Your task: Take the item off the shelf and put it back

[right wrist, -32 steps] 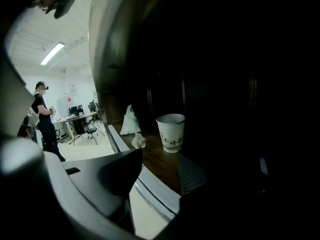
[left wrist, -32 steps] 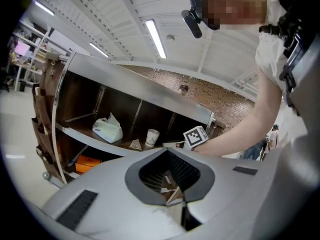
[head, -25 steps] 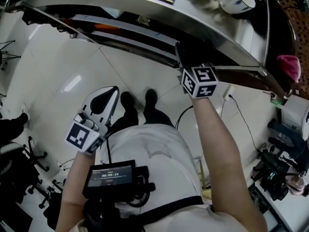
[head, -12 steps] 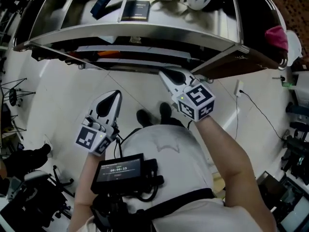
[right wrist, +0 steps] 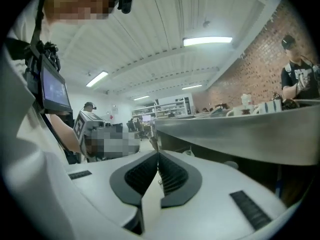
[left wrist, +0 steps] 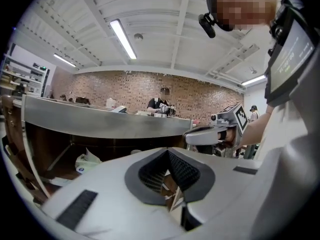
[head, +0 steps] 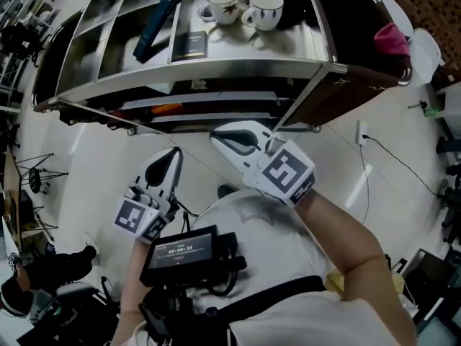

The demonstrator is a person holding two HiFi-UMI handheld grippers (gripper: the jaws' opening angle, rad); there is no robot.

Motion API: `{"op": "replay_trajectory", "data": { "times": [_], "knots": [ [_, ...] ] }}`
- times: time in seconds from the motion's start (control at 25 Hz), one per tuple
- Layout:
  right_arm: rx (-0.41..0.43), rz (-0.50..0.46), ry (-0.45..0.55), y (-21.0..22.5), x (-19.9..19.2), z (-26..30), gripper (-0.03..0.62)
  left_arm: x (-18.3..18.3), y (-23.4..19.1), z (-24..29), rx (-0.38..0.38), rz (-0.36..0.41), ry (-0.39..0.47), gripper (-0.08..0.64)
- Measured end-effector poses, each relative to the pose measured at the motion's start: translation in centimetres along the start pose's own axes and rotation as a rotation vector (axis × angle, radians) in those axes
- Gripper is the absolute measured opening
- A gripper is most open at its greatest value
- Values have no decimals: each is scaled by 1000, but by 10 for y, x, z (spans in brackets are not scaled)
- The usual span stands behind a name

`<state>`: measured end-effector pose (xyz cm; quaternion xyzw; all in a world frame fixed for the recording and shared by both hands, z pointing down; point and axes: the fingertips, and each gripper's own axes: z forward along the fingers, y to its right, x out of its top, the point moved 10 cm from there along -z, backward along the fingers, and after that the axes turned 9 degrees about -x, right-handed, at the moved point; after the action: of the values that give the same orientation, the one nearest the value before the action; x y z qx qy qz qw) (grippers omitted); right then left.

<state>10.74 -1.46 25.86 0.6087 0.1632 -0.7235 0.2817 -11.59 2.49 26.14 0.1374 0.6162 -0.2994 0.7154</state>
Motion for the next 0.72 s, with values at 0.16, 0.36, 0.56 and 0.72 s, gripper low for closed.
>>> {"op": "replay_trajectory", "data": {
  "times": [0.16,0.36,0.56,0.72],
  "knots": [
    [34,27,49,-11,16,-3,8,13,4,-2,-3,0,31,-8],
    [56,68,119,-19,32,-10,3,28,11,-2,-18,29,66,-8],
    [90,71,111,-27,37,-9,3,31,13,-6,-12,32,77,-8],
    [95,92,100,-30,39,-11,2,26,15,-9,-5,18,72,-8]
  ]
}}
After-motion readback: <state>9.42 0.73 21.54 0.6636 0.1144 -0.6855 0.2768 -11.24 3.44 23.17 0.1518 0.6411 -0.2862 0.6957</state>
